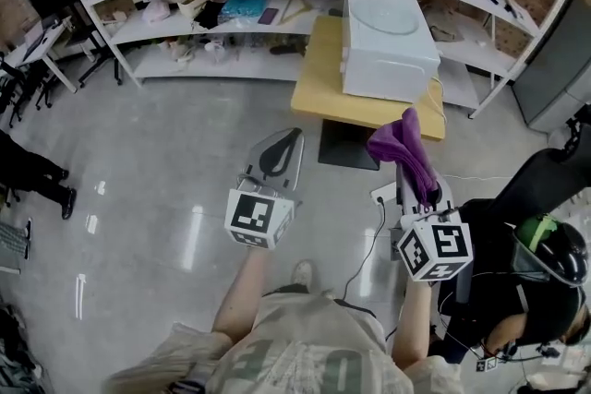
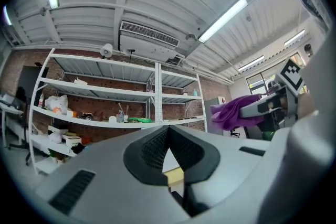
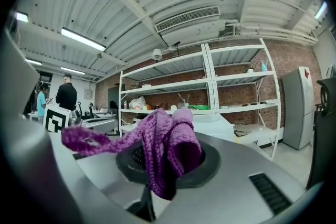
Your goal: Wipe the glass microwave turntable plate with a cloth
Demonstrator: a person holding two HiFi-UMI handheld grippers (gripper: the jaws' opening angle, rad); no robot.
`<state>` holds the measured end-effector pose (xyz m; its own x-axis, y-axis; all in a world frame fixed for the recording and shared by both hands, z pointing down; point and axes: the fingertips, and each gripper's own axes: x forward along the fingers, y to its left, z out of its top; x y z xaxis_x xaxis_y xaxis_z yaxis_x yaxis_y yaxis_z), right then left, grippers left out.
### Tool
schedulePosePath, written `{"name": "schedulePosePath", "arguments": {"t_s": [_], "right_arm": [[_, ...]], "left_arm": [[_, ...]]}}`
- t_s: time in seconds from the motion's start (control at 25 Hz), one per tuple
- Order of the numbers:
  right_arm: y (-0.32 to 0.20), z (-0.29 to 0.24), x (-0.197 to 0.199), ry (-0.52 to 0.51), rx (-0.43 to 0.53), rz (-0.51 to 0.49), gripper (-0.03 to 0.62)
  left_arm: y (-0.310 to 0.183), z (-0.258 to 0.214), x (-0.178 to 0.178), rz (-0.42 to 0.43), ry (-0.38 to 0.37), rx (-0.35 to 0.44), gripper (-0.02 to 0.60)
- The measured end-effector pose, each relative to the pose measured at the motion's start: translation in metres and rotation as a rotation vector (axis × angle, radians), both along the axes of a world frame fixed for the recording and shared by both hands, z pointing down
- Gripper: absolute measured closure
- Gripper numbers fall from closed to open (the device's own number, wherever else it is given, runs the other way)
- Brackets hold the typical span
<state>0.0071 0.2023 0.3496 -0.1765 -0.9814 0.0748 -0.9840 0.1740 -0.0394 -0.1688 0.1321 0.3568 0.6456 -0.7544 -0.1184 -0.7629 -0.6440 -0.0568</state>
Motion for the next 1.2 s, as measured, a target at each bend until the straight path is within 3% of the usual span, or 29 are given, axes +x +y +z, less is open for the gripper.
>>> {"name": "schedulePosePath", "arguments": {"t_s": [0.36,0.6,0.88,1.2], "right_arm": [[0.102,0.010,0.013,-0.039,-0.004,-0.011,0.543],[0.161,0.003,-0.005,0.095,0.003,-0.110,0.543],[0.196,-0.010,-0.010,0.061,0.033,-0.081,0.543],[0.221,-0.002,-0.027,0.058,0.038,-0.051,0.543]], "left_arm": [[0.104,0.006,0.019,-0.005,-0.016,-0.008,0.584],[0.163,-0.004,0.035,0.005,-0.017,0.001,0.584],[0.201,-0.026,0.036,0.024,-0.001,0.039,0.584],[0.227,-0.020,0.016,0.028,0.002,0.052,0.584]]}}
